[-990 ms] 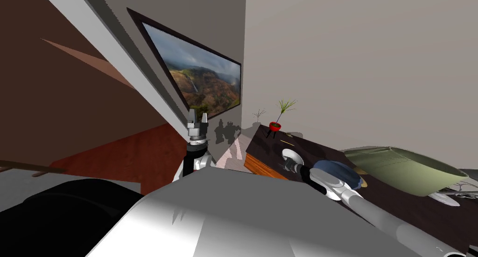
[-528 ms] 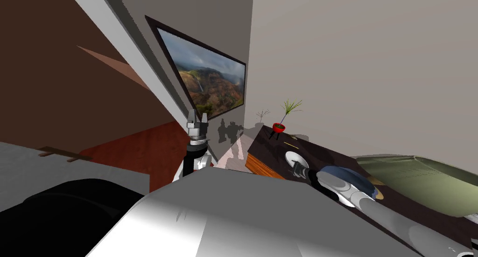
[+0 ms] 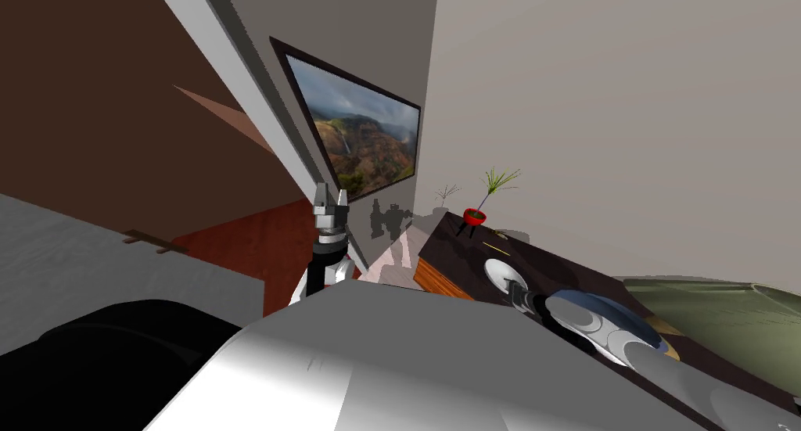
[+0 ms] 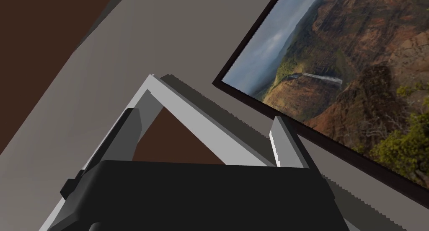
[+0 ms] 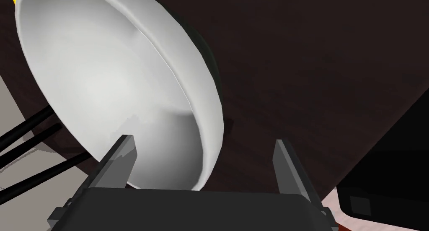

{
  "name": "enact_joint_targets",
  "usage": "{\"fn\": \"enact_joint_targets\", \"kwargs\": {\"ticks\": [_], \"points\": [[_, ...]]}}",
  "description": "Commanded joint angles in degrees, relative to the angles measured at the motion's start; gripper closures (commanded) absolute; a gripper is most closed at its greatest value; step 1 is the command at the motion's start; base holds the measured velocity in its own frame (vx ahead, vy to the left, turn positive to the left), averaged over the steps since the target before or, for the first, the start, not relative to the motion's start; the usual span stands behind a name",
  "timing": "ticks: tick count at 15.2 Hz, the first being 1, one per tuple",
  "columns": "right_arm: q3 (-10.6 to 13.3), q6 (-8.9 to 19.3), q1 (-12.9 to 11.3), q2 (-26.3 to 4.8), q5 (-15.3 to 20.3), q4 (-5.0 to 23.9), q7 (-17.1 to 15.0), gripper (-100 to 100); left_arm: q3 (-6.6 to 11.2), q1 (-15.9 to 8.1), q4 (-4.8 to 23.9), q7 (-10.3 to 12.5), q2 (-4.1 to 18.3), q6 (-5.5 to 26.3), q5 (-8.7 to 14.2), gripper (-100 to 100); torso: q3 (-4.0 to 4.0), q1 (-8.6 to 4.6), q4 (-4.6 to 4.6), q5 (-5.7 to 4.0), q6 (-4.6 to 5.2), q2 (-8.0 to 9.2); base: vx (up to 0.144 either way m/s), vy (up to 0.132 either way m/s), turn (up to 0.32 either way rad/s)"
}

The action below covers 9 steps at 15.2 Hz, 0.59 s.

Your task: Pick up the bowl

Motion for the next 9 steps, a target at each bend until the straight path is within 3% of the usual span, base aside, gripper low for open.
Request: {"fn": "enact_joint_targets", "kwargs": {"ticks": [1,4,5,6,9], "points": [[1.1,-0.1,-0.3,-0.3,1.3,2.1,1.1,-100,0.0,0.0,0.0,0.0,0.0,0.0,0.0,0,0.0,0.0,0.0,0.0,0.0,0.0,-0.001,0.005,0.072],[2.5,0.1,-0.4,-0.7,2.6,3.5,1.6,-100,0.0,0.0,0.0,0.0,0.0,0.0,0.0,0,0.0,0.01,0.0,0.01,0.0,-0.01,-0.001,0.007,0.069],[1.7,-0.1,-0.2,-0.5,2.0,2.9,1.9,-100,0.0,0.0,0.0,0.0,0.0,0.0,0.0,0,-0.01,0.01,0.0,0.01,0.0,-0.01,0.0,0.002,0.022],[2.0,1.1,0.0,1.3,1.9,4.8,1.6,-100,0.0,0.0,0.0,0.0,0.0,0.0,0.0,0,-0.01,0.0,0.0,0.0,0.01,-0.01,-0.005,-0.029,0.139],[2.0,2.1,0.3,3.3,1.6,6.6,1.7,-100,0.0,0.0,0.0,0.0,0.0,0.0,0.0,0,0.01,-0.26,0.0,-0.07,-0.04,0.01,-0.015,-0.07,0.212]]}}
